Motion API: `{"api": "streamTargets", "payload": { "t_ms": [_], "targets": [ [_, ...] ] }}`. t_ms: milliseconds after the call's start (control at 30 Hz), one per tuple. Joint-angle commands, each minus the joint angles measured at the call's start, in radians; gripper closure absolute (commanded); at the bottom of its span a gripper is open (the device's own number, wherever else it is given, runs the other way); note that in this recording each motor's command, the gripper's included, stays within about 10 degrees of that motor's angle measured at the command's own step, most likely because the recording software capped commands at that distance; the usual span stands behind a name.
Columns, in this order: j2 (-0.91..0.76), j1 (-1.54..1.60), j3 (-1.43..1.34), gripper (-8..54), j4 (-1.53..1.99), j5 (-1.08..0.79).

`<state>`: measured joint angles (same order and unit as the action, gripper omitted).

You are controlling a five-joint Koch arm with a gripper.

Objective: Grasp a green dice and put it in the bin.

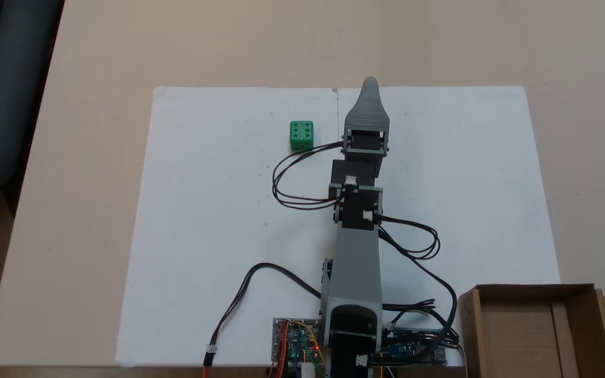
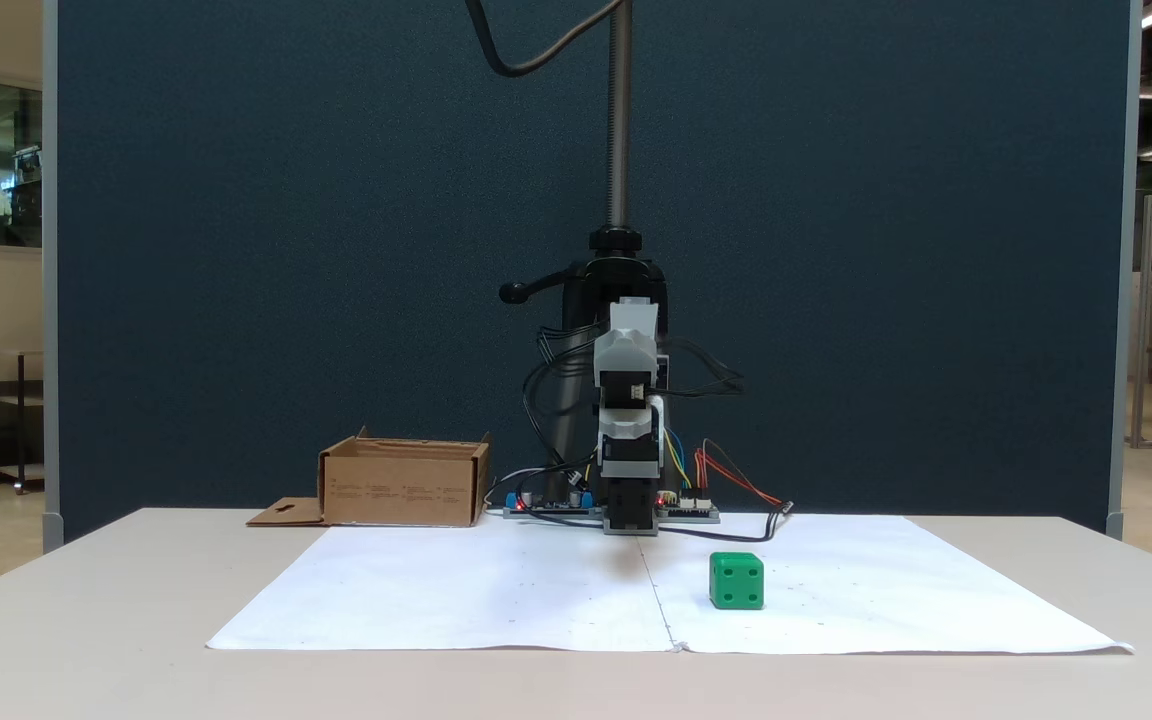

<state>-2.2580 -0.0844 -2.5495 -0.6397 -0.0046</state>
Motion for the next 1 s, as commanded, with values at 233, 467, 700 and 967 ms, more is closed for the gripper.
{"api": "streamTargets", "payload": {
  "t_ms": [233,467,700,967],
  "targets": [
    [-0.107,0.009,0.42,2.2,0.629,-0.015],
    [-0.023,0.011,0.724,2.4,1.05,0.038],
    [0.121,0.057,1.005,2.5,1.478,0.121],
    [0.272,0.107,1.203,2.4,1.916,0.176]
  ]
}}
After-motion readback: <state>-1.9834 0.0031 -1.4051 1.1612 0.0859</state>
